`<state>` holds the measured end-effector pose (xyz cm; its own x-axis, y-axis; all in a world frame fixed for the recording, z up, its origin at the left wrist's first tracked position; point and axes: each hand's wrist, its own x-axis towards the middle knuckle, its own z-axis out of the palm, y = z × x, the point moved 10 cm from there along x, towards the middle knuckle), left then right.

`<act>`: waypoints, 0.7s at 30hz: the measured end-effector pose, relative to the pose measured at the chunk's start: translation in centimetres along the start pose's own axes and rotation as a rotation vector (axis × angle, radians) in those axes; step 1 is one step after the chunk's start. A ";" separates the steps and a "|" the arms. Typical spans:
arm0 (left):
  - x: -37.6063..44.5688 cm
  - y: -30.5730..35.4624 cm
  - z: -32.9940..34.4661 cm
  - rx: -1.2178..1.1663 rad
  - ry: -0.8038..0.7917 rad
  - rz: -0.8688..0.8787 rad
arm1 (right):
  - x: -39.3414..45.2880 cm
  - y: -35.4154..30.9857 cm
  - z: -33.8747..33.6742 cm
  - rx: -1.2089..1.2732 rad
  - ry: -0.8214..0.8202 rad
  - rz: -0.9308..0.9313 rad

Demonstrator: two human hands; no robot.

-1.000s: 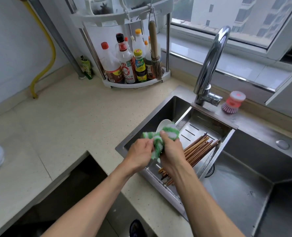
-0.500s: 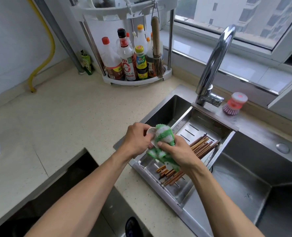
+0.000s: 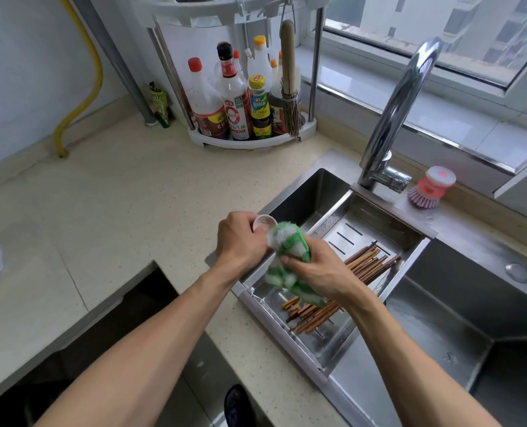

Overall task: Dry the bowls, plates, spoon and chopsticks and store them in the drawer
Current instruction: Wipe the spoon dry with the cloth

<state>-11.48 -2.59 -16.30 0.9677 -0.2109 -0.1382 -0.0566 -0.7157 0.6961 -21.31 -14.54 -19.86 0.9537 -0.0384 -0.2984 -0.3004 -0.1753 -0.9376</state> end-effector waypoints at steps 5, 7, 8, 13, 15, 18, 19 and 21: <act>0.0 -1.3 0.1 -0.081 -0.080 -0.105 | -0.6 0.6 0.1 -0.024 -0.066 0.024; -0.9 -1.2 1.6 -0.091 -0.138 -0.102 | 0.4 -0.1 -0.2 -0.001 -0.022 0.015; -1.2 -1.1 1.7 -0.086 -0.132 -0.095 | 0.8 -0.5 -0.2 -0.012 -0.010 0.003; 0.2 -1.9 -1.4 -0.066 -0.009 -0.121 | -0.8 1.3 0.6 0.007 -0.106 0.051; 0.6 -2.3 -2.0 -0.063 -0.022 -0.142 | -1.4 1.6 0.2 0.022 -0.124 0.061; 0.4 -2.1 -1.2 -0.039 -0.121 -0.120 | -0.7 1.2 -1.1 0.144 -0.056 0.093; 0.2 -1.6 -0.5 -0.052 -0.186 -0.099 | -0.3 1.0 -1.3 0.222 -0.031 0.105; -0.5 -0.5 1.0 -0.151 -0.321 -0.076 | 0.5 0.1 -0.6 0.368 -0.031 0.105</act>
<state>-12.18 -2.78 -17.28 0.8398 -0.3765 -0.3911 0.0726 -0.6361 0.7682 -20.85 -15.18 -19.96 0.9182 -0.0068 -0.3961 -0.3875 0.1934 -0.9014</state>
